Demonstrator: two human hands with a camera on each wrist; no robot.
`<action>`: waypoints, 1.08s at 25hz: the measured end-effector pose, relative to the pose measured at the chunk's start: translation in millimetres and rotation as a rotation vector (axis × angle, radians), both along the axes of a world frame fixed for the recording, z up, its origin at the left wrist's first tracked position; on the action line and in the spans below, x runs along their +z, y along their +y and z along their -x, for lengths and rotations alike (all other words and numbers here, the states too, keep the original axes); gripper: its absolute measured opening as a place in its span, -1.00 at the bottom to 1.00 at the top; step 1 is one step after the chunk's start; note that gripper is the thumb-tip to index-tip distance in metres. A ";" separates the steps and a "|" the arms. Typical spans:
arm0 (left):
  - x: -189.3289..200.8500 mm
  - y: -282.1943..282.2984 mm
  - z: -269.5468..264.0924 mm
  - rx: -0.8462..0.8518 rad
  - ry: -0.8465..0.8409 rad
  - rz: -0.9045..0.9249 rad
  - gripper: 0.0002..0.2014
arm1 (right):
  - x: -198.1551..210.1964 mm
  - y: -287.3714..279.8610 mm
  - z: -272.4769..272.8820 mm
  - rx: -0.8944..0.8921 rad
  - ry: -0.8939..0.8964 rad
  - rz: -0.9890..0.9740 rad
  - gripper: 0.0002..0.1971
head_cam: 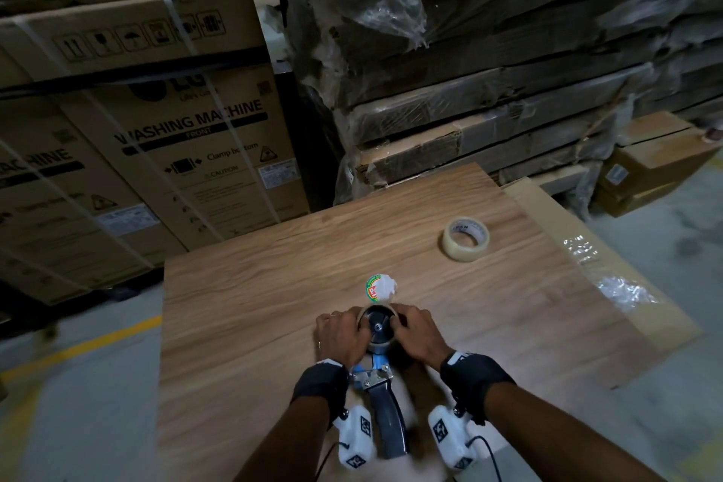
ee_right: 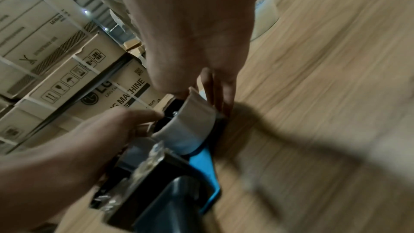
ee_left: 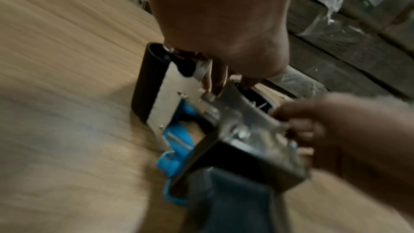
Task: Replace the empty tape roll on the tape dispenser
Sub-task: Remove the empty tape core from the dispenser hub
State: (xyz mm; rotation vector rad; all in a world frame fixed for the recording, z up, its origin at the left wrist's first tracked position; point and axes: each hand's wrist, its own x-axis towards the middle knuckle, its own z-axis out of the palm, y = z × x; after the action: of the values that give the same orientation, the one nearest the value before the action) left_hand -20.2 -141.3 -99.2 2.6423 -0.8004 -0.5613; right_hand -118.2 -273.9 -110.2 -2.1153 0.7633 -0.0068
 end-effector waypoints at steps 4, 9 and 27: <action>-2.5 0.5 -3.3 0.046 0.061 -0.003 -0.40 | 2.6 0.8 2.9 0.008 -0.014 -0.032 -0.63; 10.2 -1.8 6.2 0.141 0.051 0.094 -0.41 | -5.2 12.4 -1.6 -0.057 0.007 0.048 -0.59; -16.2 3.0 11.2 0.114 0.041 -0.004 -0.44 | -13.6 3.5 0.9 -0.117 0.076 -0.013 -0.61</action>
State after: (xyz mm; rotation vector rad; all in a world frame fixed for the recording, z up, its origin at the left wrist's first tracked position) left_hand -31.4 -138.2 -115.3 2.6507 -0.6326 -0.5841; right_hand -119.1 -270.3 -123.8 -2.0652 0.9294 0.0159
